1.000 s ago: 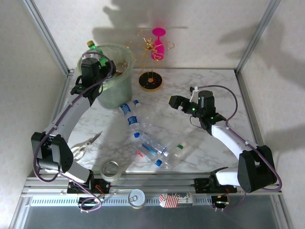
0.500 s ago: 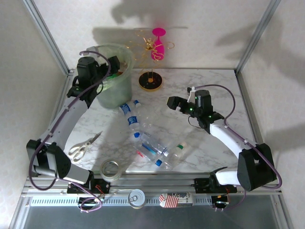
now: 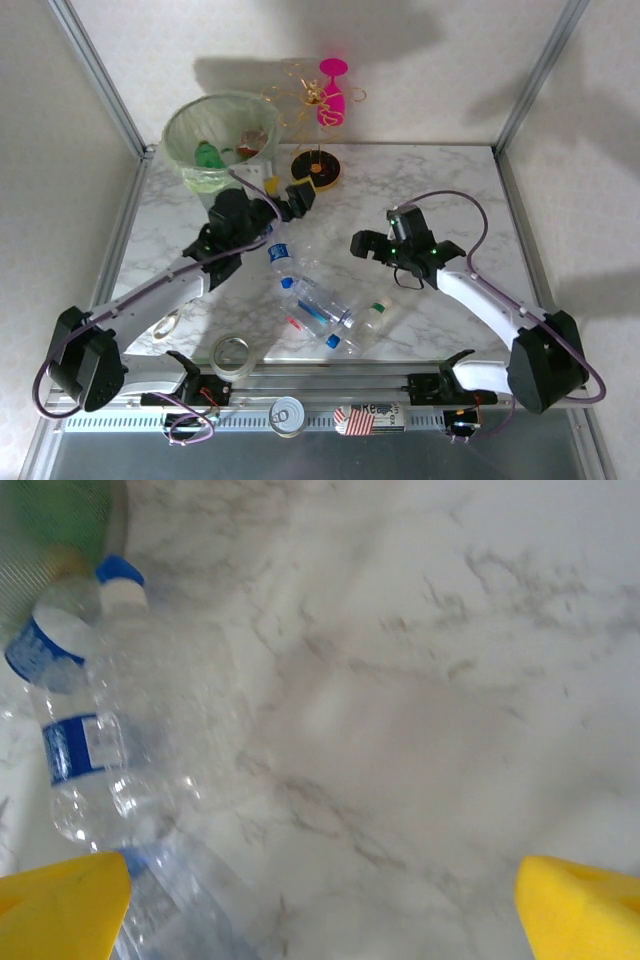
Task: Put the plastic bottles in the bin
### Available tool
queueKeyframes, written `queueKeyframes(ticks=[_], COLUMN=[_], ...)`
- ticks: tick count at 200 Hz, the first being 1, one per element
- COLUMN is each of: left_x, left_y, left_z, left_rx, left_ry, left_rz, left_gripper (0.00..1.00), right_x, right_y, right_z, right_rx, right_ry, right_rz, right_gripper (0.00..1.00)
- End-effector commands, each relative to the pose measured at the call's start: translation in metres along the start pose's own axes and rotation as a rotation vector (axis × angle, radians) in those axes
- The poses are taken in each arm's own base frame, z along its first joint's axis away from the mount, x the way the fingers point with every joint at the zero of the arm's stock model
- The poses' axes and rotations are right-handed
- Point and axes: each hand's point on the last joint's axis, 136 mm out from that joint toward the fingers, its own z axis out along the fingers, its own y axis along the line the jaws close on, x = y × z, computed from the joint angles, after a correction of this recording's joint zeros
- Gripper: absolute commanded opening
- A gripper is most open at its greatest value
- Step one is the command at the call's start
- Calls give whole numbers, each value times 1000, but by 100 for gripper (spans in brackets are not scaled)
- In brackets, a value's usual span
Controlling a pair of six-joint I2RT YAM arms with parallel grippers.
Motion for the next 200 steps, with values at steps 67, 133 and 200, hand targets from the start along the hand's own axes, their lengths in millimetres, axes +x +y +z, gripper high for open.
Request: queueKeyframes(ticks=[67,133,200], left_x=[93,108,101], left_y=[10,20,25], left_z=[16,24,17], left_rx=[-47,-90,-130], left_ry=[80,124,119], left_rz=[-76,-57,-15], left_gripper=[100,100,100], right_x=[121,175,182], right_y=[-31,-21,-22], right_z=[-20,-4,15], right_rx=[133,36,31], right_ry=[330,453,449], right_rz=[134,271,267], right_gripper=[99,95,82])
